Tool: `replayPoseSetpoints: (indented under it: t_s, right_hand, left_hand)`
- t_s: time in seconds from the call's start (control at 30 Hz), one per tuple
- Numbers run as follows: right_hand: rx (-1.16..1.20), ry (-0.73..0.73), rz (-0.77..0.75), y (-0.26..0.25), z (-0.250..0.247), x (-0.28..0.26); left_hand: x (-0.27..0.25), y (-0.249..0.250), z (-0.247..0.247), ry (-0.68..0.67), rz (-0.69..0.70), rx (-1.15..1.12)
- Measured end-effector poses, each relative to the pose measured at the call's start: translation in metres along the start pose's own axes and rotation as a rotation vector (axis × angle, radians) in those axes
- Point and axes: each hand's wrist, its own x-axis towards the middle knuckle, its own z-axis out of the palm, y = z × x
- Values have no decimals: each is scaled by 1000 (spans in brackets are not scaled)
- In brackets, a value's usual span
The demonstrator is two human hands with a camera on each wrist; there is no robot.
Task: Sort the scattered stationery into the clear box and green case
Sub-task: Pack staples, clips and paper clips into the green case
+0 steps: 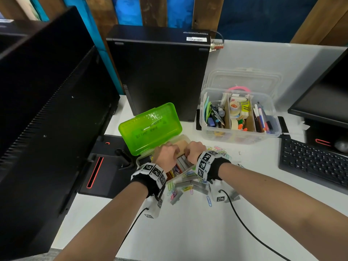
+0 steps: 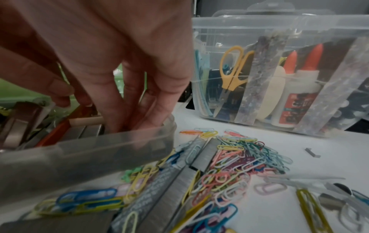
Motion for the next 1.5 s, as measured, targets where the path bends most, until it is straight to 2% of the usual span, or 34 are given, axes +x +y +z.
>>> replayPoseSetpoints:
  t_s: [0.27,0.33,0.43,0.5,0.6,0.73,0.8,0.93,1.23,1.5]
  right_hand:
    - [103,-57,-50,6,-10,-7]
    - [178,-52,-98,14,-20,-15]
    - [366,59,-151,33,-31,-32]
    - [409,112,-158,49,-30,-42]
    - [330,70,-166,71,-18,-56]
    - [189,-55,-233,84,11,-70]
    - [111,-77,-255,83,26,-73]
    - [-10,-31,-254,76,41,-77]
    - [-90,-78,-299,76,33,-72]
    - [-196,-59,-284,65,41,-74]
  left_hand:
    - [-1,6,-1,-9,24,55]
    - [-4,13,-2,-4,69,81]
    - [-14,28,-3,-23,181,103]
    - [-22,40,0,-61,284,149]
    - [-33,52,6,-137,384,324]
    - [-46,53,10,-162,375,483]
    - [-51,52,11,-168,359,502]
    - [-51,54,12,-167,351,540]
    - [-53,47,15,-191,345,587]
    - [-55,51,19,-181,355,577]
